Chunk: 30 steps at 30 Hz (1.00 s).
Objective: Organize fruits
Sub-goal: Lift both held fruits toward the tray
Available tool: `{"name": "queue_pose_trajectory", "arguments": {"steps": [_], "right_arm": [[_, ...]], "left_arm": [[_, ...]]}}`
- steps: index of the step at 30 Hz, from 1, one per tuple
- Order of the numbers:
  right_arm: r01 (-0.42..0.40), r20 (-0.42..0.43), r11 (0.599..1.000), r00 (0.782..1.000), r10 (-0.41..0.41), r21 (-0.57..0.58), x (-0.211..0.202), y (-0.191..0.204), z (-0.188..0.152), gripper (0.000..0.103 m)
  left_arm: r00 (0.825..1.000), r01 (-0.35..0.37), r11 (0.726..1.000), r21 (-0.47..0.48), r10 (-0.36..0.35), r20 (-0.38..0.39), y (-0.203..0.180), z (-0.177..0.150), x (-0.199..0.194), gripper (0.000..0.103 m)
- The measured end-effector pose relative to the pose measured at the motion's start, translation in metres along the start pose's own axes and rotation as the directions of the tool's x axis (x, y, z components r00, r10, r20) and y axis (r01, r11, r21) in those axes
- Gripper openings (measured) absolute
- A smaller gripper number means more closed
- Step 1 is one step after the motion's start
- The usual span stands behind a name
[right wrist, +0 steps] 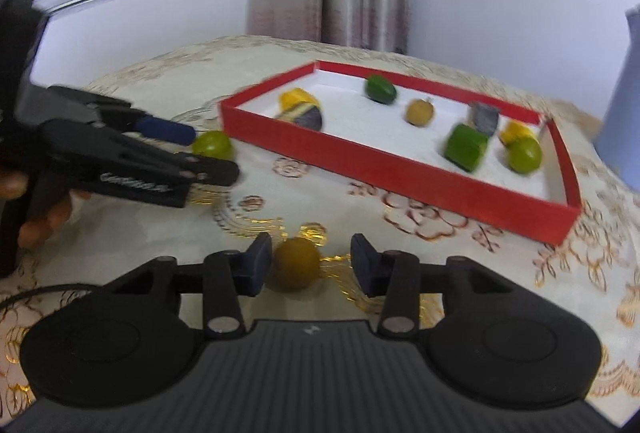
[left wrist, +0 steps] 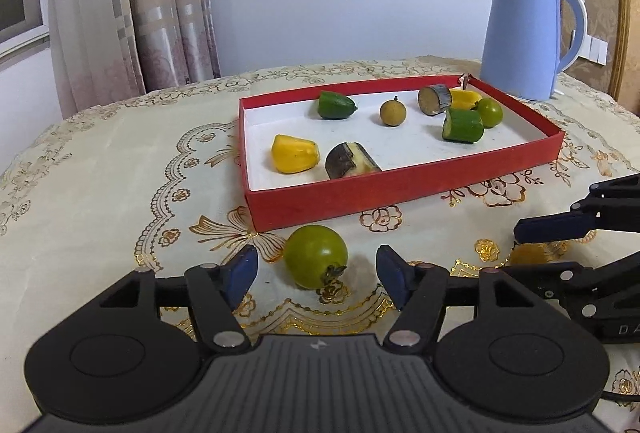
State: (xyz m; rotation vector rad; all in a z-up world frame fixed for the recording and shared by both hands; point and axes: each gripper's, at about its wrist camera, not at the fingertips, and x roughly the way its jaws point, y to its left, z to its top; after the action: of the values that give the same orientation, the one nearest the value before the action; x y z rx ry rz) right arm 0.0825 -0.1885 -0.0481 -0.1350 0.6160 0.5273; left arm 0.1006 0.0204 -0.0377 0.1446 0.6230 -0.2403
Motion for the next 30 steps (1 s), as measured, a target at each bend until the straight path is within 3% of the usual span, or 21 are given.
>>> {"name": "queue_pose_trajectory", "arguments": {"steps": [4,9,12,14,16,19,30], "right_arm": [[0.0,-0.009,0.998,1.0,0.0,-0.064,0.002,0.011,-0.001,0.036],[0.003,-0.027,0.998,1.0,-0.005,-0.059,0.0,0.011,-0.002,0.036],[0.011,-0.033,0.997,0.999,-0.013,-0.081,-0.002,0.013,-0.002,0.036],[0.005,-0.033,0.996,0.999,-0.008,-0.084,-0.003,0.013,-0.003,0.033],[-0.012,-0.034,0.996,0.999,0.009,-0.087,-0.003,0.014,-0.003,0.024],[-0.01,-0.031,0.995,0.999,0.007,-0.095,-0.003,0.016,-0.003,0.024],[-0.009,-0.014,0.997,1.0,0.008,-0.081,-0.006,0.012,-0.003,0.024]], "left_arm": [[1.0,-0.008,1.0,0.016,0.008,-0.01,-0.001,0.0,0.003,0.065],[0.999,0.031,1.0,-0.006,-0.031,-0.017,0.004,0.001,0.004,0.065],[0.999,0.025,0.999,0.027,-0.024,-0.023,-0.001,0.001,0.005,0.065],[0.999,0.034,0.999,0.04,-0.033,-0.03,-0.004,0.001,0.007,0.057],[0.998,0.049,0.998,0.031,-0.048,-0.033,-0.004,0.001,0.007,0.05],[0.998,0.048,0.999,0.025,-0.047,-0.029,-0.002,0.0,0.005,0.035],[0.997,0.079,0.997,-0.024,-0.079,0.005,0.006,0.0,-0.007,0.034]]}}
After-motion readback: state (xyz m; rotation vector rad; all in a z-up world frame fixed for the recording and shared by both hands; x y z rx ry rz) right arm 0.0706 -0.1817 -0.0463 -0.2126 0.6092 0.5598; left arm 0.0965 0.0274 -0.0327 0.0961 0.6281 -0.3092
